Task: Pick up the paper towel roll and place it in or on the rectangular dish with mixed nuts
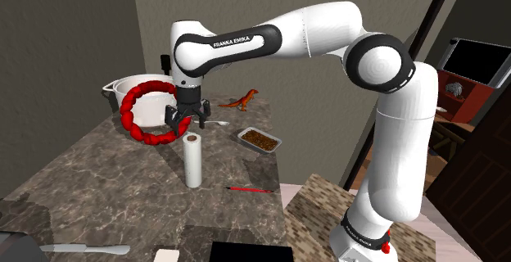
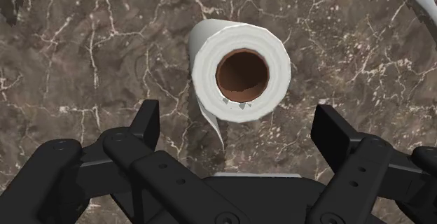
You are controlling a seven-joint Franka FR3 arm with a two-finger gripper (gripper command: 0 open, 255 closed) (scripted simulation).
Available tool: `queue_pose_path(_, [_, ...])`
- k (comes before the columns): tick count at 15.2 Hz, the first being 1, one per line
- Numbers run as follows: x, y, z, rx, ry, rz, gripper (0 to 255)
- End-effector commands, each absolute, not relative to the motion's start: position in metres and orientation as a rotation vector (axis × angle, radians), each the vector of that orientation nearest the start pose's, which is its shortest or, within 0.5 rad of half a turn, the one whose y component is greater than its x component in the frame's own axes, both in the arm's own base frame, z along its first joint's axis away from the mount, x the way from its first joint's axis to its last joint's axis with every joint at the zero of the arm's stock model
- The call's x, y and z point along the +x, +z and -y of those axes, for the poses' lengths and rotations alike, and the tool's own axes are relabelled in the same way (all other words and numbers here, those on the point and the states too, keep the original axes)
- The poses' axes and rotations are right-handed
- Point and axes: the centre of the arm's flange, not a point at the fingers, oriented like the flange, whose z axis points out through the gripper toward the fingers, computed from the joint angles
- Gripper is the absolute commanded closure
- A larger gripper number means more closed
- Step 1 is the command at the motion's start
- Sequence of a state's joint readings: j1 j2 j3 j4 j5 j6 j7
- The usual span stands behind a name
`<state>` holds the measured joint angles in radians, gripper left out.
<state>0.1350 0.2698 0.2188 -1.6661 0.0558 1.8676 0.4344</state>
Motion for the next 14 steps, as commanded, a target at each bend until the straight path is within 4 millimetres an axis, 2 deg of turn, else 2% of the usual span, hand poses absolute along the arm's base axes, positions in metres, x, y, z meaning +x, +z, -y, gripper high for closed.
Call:
queue_pose_path(1, [0.597,0.437,-0.215,-3.054,0.152,-0.16,0])
queue_pose_path(6, [0.594,0.413,-0.217,-3.054,0.152,-0.16,0])
queue_pose_path(13, [0.594,0.413,-0.217,-3.054,0.152,-0.16,0])
queue_pose_path(14, [0.594,0.413,-0.217,-3.054,0.152,-0.16,255])
